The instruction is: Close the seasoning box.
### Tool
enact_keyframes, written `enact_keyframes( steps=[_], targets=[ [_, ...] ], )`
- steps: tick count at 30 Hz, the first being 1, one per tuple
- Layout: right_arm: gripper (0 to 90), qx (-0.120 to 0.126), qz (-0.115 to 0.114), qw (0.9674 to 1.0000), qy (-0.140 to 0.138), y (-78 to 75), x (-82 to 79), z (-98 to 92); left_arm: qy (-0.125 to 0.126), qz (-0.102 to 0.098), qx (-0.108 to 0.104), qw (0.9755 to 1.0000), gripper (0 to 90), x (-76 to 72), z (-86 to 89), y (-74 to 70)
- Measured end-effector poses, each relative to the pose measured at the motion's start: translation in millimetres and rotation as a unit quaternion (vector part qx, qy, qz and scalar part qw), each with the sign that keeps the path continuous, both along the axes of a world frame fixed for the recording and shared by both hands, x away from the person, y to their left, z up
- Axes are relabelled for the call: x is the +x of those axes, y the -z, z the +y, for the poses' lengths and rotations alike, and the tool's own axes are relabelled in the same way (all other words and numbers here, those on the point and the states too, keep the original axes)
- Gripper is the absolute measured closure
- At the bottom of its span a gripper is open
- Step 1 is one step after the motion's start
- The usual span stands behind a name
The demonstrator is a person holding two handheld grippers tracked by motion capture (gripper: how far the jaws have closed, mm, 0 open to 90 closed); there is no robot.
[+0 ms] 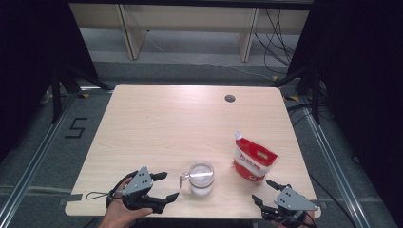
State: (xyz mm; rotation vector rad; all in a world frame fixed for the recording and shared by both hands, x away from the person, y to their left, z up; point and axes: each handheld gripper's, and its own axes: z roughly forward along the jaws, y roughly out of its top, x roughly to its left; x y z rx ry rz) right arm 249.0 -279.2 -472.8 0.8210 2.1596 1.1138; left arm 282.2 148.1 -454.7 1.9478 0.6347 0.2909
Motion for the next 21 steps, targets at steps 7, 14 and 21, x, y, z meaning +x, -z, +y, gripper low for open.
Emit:
enact_keyframes(
  steps=[7,14,21],
  targets=[
    [32.2,-0.002,0.000,1.0000,-0.001,0.1,0.0,0.1,0.001,0.002,0.004,1.0000,23.4,0.3,4.1,5.5],
    [32.1,-0.003,0.000,1.0000,-0.002,0.0,0.0,-0.2,-0.010,0.013,0.004,0.9999,23.2,-1.1,8.8,14.0],
    [32.1,-0.002,0.000,1.0000,-0.002,0.0,0.0,0.0,-0.009,0.017,0.012,0.9997,22.0,-1.6,12.9,19.5]
  ],
)
